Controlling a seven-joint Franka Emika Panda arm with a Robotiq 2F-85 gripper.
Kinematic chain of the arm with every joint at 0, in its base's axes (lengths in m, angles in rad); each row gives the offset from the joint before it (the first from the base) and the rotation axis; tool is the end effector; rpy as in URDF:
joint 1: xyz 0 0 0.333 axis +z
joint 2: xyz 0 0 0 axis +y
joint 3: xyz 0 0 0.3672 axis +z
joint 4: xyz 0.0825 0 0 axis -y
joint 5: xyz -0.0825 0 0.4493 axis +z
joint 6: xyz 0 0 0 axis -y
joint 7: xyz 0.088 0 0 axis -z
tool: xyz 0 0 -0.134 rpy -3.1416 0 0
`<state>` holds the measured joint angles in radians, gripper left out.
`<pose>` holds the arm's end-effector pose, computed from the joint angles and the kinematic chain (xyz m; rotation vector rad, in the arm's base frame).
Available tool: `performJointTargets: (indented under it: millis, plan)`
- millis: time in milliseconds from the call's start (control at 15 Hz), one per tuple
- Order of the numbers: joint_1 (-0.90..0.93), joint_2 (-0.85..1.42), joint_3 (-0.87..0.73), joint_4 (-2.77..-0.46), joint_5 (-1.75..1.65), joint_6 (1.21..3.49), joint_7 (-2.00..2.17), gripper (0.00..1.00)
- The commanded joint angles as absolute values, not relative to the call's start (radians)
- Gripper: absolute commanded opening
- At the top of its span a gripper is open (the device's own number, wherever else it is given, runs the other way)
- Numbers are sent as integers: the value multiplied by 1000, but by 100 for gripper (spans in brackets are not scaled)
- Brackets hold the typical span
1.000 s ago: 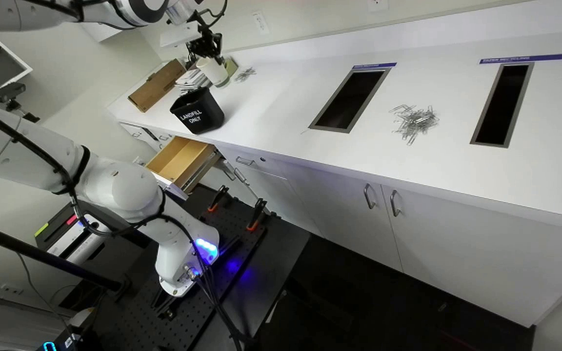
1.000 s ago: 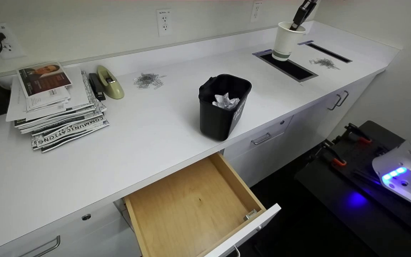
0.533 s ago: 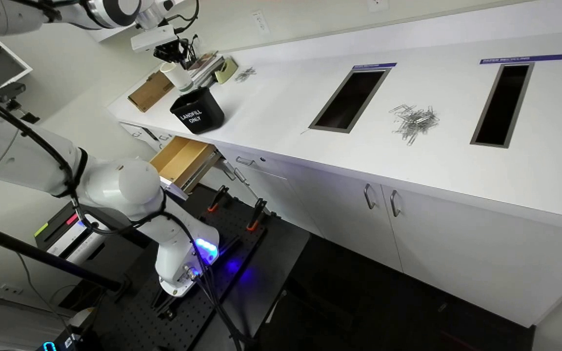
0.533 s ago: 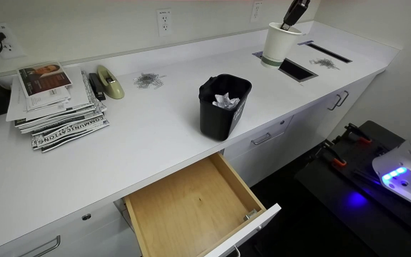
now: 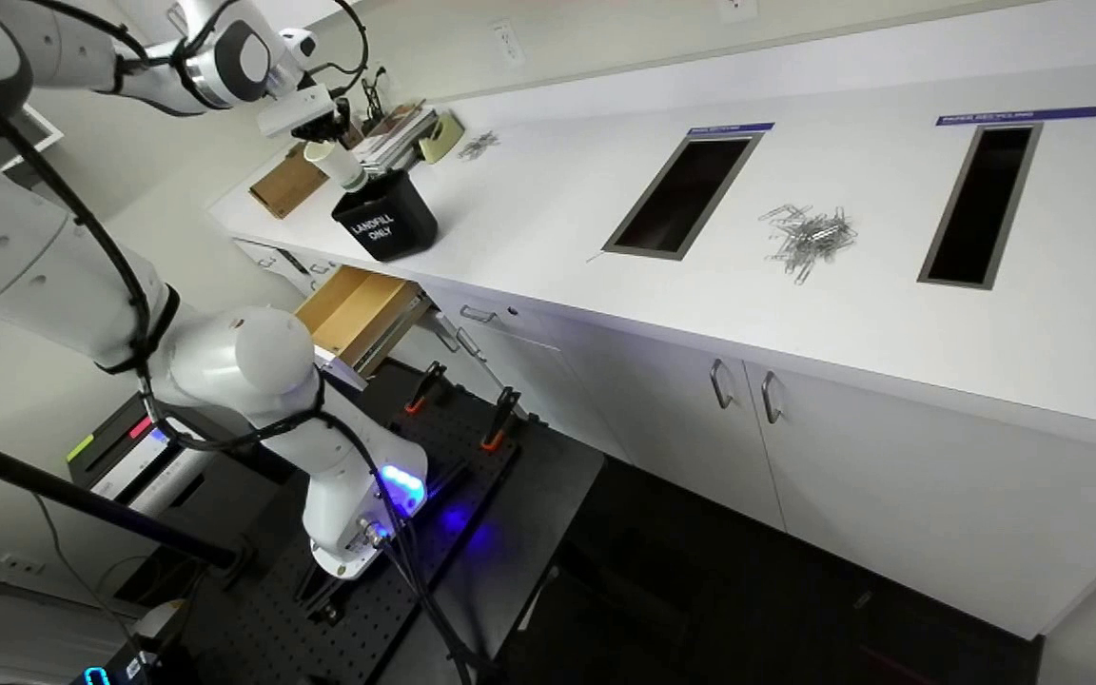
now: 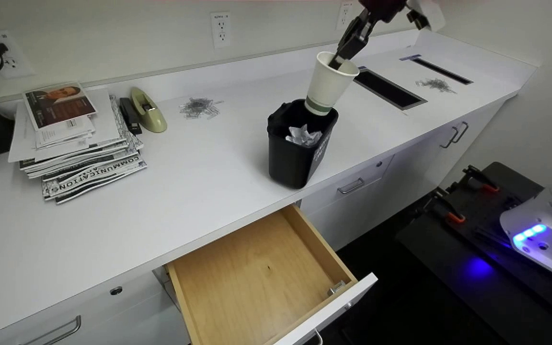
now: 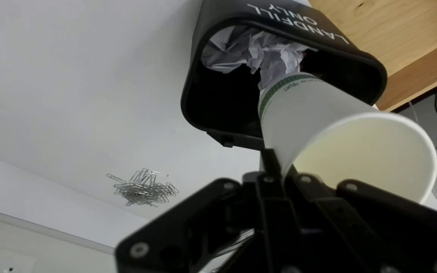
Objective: Put the cup in the black bin
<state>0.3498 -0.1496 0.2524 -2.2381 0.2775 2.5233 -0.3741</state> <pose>0.4875 0.3414 0.4705 -2.6437 -1.1028 -0.5951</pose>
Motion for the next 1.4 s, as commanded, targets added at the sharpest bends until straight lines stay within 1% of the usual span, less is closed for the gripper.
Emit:
performJointTargets:
  millis: [0, 133, 200, 267, 333, 533, 867, 933, 1133, 1333]
  plan:
    - [338, -45, 292, -2202, 154, 2628, -259, 1]
    - [334, -5, 299, -2193, 71, 2654, -194, 1]
    - [334, 11, 299, -2188, 37, 2656, -166, 28]
    - [335, 24, 298, -2181, 8, 2654, -143, 29]
    - [336, 33, 297, -2174, -13, 2651, -124, 34]
    - [338, 43, 296, -2155, -35, 2639, -101, 58]
    - [329, -11, 292, -2138, -7, 2596, -117, 95]
    - [324, -33, 288, -2143, -2, 2596, -120, 99]
    - [309, -99, 277, -2149, 24, 2551, -133, 100]
    - [298, -172, 250, -2134, 81, 2376, -178, 100]
